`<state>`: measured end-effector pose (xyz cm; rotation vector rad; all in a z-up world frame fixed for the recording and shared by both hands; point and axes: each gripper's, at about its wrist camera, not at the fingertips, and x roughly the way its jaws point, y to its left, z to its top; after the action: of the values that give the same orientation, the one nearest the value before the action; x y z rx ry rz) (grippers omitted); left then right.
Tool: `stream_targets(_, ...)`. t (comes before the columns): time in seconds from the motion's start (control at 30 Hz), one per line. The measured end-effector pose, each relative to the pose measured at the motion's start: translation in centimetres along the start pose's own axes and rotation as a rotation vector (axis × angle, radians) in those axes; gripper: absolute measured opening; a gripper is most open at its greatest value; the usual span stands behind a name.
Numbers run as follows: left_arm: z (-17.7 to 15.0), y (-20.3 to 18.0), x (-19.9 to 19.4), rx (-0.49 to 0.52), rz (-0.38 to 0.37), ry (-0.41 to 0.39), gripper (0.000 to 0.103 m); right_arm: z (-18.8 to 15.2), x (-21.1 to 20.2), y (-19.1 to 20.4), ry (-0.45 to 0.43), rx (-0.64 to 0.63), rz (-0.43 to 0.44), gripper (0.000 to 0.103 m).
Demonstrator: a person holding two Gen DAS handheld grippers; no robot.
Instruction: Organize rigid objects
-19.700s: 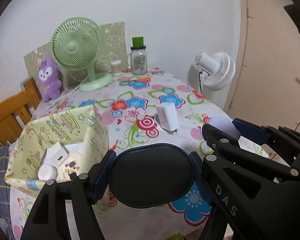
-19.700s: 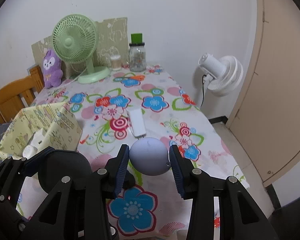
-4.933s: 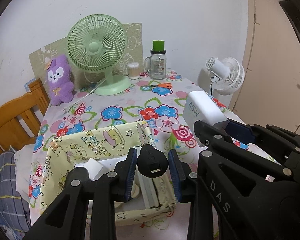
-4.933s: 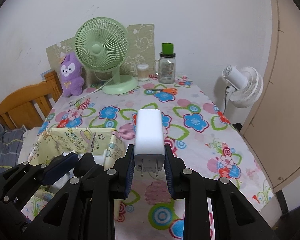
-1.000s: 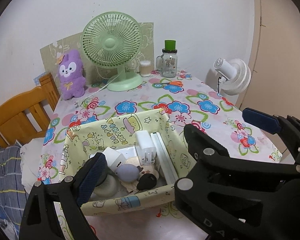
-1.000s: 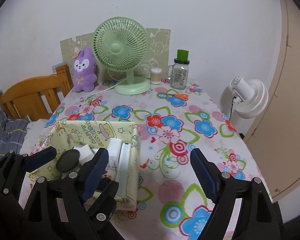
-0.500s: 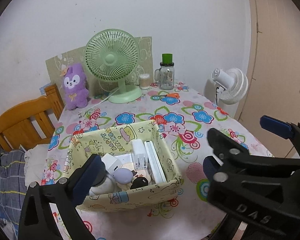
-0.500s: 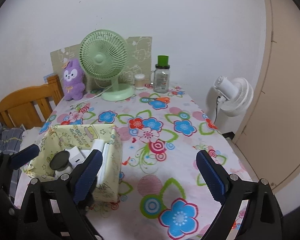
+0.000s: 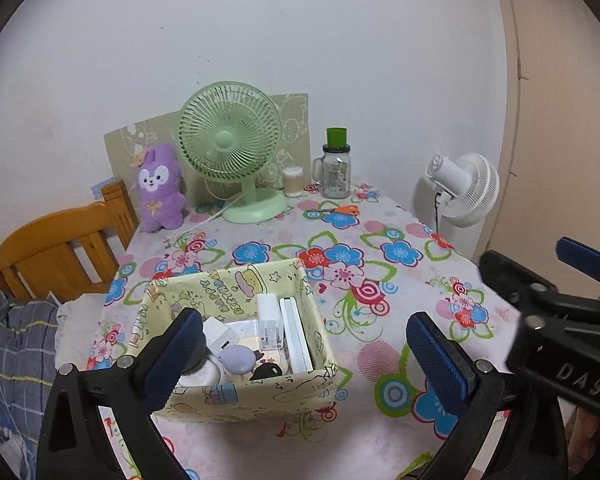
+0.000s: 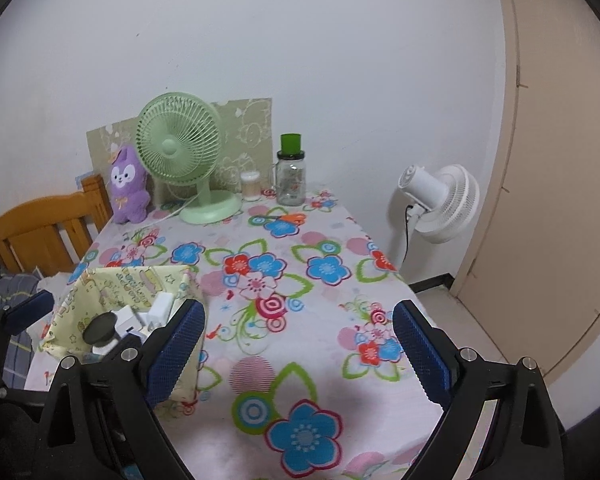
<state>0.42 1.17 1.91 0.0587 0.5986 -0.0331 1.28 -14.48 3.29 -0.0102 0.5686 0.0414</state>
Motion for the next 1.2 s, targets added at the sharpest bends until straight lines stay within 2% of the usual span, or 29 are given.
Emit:
stream_targets(0.57,0.6,-1.7,-1.7,-0.054,0.02,-0.045,0.103,0.1,-1.4,-5.1,-0.056,0.013,-0.009,0.1)
stream_targets(1.2,0.0,-1.4,-2.1,-0.107,0.011,-0.042,0.103,-0.4,-1.5,-4.6,-0.046,-0.033,0.02,0.1)
